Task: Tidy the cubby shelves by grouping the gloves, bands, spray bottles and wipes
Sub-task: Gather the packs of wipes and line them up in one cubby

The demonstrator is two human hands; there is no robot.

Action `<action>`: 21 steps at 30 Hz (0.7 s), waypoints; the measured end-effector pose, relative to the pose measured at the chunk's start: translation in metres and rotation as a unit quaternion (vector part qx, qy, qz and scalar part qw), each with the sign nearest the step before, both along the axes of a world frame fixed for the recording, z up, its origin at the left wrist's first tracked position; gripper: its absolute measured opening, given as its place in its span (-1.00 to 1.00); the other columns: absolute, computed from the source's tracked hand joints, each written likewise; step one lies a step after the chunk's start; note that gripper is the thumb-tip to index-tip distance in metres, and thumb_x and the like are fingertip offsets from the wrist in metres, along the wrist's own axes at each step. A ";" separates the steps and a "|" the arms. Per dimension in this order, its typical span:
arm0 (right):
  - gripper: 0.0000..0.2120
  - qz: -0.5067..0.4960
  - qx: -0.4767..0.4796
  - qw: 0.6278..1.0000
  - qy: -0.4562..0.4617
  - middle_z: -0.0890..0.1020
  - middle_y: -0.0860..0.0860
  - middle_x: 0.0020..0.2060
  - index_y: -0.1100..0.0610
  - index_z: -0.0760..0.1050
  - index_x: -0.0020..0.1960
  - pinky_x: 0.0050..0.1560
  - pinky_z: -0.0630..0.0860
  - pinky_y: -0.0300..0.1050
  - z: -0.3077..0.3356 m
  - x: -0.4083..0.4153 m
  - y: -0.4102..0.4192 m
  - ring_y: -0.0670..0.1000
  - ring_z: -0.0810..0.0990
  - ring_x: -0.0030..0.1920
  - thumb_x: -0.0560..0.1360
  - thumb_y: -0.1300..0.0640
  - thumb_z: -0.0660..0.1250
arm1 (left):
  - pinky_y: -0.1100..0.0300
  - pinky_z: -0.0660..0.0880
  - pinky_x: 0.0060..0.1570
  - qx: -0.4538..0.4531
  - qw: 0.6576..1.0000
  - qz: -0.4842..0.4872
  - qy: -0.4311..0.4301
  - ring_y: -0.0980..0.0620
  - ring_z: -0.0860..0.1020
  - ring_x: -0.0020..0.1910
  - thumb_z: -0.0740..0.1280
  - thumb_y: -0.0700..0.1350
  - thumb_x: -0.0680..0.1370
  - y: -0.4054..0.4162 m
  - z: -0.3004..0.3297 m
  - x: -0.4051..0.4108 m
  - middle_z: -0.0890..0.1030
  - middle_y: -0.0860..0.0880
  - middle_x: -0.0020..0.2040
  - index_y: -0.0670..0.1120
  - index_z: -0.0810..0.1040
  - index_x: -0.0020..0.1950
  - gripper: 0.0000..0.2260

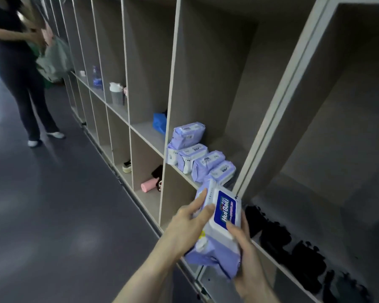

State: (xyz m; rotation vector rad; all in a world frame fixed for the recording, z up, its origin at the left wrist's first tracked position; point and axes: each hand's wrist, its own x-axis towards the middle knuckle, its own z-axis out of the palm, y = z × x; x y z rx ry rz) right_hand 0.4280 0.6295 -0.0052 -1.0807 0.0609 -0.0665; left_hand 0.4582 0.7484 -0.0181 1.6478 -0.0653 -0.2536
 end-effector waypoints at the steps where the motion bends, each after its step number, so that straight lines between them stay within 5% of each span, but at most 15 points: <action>1: -0.48 0.023 0.052 0.996 0.064 0.62 0.04 0.23 -0.17 0.43 0.35 0.01 0.59 0.00 -0.029 0.014 -0.007 0.10 0.60 0.22 0.42 0.10 0.35 | 0.03 0.42 0.32 0.000 1.000 -0.010 -0.008 0.16 0.56 0.20 0.29 0.23 0.46 0.005 0.001 0.020 0.59 0.16 0.24 0.30 0.42 0.34 -0.56; 4: -0.49 0.042 -0.014 0.997 0.069 0.62 0.06 0.21 -0.14 0.40 0.38 0.08 0.53 0.04 -0.047 0.076 -0.006 0.10 0.61 0.21 0.44 0.03 0.32 | -0.05 0.49 0.25 0.000 1.000 -0.014 -0.018 0.08 0.60 0.15 0.29 0.04 0.59 0.017 0.003 0.083 0.63 0.04 0.18 0.24 0.59 0.08 -0.85; 8: -0.46 0.012 -0.017 0.997 0.071 0.65 0.03 0.16 -0.20 0.38 0.38 -0.11 0.63 -0.06 -0.045 0.154 0.005 0.08 0.65 0.11 0.43 0.12 0.28 | 0.05 0.43 0.31 0.068 0.997 -0.005 -0.029 0.07 0.52 0.26 0.26 0.04 0.60 0.025 0.001 0.166 0.53 0.02 0.32 0.00 0.43 0.41 -0.61; 11: -0.50 -0.016 -0.054 0.994 0.098 0.68 0.00 0.10 -0.23 0.40 0.35 -0.16 0.63 -0.07 -0.047 0.208 0.006 0.04 0.68 0.04 0.50 0.19 0.25 | 0.20 0.47 0.04 0.104 0.993 -0.015 -0.045 0.09 0.58 0.08 0.26 0.00 0.60 0.034 -0.002 0.217 0.59 0.01 0.23 0.00 0.49 0.35 -0.68; 15: -0.55 -0.087 -0.101 0.982 0.137 0.71 -0.06 -0.02 -0.20 0.43 0.32 -0.23 0.59 -0.14 -0.053 0.272 0.009 -0.01 0.70 -0.07 0.52 0.19 0.29 | 0.50 0.23 0.02 0.208 0.967 -0.033 -0.144 0.06 0.36 0.39 0.32 -0.19 0.56 0.049 -0.005 0.288 0.36 0.03 0.44 -0.01 0.47 0.38 -0.62; 18: -0.49 -0.127 -0.132 0.973 0.142 0.69 -0.08 -0.01 -0.17 0.41 0.36 -0.34 0.57 -0.25 -0.057 0.316 0.014 -0.11 0.70 -0.17 0.50 0.24 0.32 | 0.25 0.28 0.31 0.289 0.933 -0.065 -0.206 -0.02 0.29 0.46 0.31 -0.23 0.55 0.063 -0.005 0.350 0.27 -0.04 0.51 -0.03 0.43 0.41 -0.58; 21: -0.44 -0.173 -0.138 0.964 0.147 0.66 -0.10 -0.01 -0.12 0.37 0.41 -0.39 0.54 -0.35 -0.061 0.354 0.026 -0.20 0.69 -0.23 0.49 0.27 0.33 | 0.02 0.33 0.35 0.365 0.891 -0.120 -0.240 -0.07 0.25 0.49 0.26 -0.23 0.56 0.070 -0.012 0.408 0.23 -0.09 0.53 -0.04 0.39 0.44 -0.56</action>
